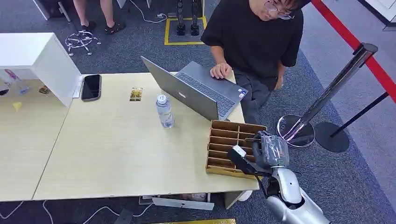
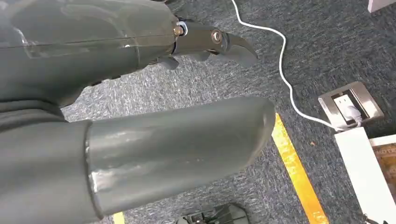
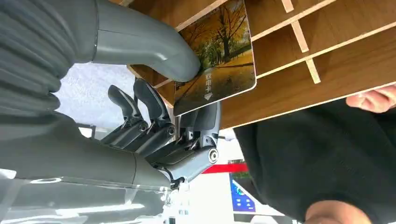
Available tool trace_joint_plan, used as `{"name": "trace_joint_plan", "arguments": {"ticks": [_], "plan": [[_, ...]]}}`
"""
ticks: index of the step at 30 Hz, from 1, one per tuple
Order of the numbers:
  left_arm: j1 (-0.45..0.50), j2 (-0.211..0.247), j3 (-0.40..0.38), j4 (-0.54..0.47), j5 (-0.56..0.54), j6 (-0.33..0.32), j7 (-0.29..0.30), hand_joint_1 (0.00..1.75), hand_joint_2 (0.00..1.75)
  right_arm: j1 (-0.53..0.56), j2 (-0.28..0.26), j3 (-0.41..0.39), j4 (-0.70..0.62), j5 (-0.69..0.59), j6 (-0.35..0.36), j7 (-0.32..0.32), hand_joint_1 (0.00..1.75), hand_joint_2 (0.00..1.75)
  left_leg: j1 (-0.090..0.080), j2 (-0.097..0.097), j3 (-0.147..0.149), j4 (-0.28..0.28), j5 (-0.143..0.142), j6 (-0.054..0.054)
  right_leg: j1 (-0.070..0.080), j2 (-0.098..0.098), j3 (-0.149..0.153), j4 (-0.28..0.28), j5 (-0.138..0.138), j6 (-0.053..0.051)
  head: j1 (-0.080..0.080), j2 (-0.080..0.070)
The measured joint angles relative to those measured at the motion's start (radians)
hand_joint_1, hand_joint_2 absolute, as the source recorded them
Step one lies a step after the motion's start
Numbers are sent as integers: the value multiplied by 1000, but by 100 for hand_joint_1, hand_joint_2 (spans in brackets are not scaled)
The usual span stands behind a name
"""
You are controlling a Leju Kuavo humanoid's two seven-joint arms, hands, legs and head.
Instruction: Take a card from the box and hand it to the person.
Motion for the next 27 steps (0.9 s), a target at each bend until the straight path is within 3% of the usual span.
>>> {"name": "trace_joint_plan", "arguments": {"ticks": [9,27], "plan": [[1,0,0,0,0,1,-2,0,0,11,-17,-33,-56,47,-16,16,136,175,0,0,0,0,0,0,0,0,0,0,0,0,0,0],[1,0,0,0,0,1,-2,0,0,21,-21,-53,-128,66,-5,18,140,175,0,0,0,0,0,0,0,0,0,0,0,0,0,0]]}}
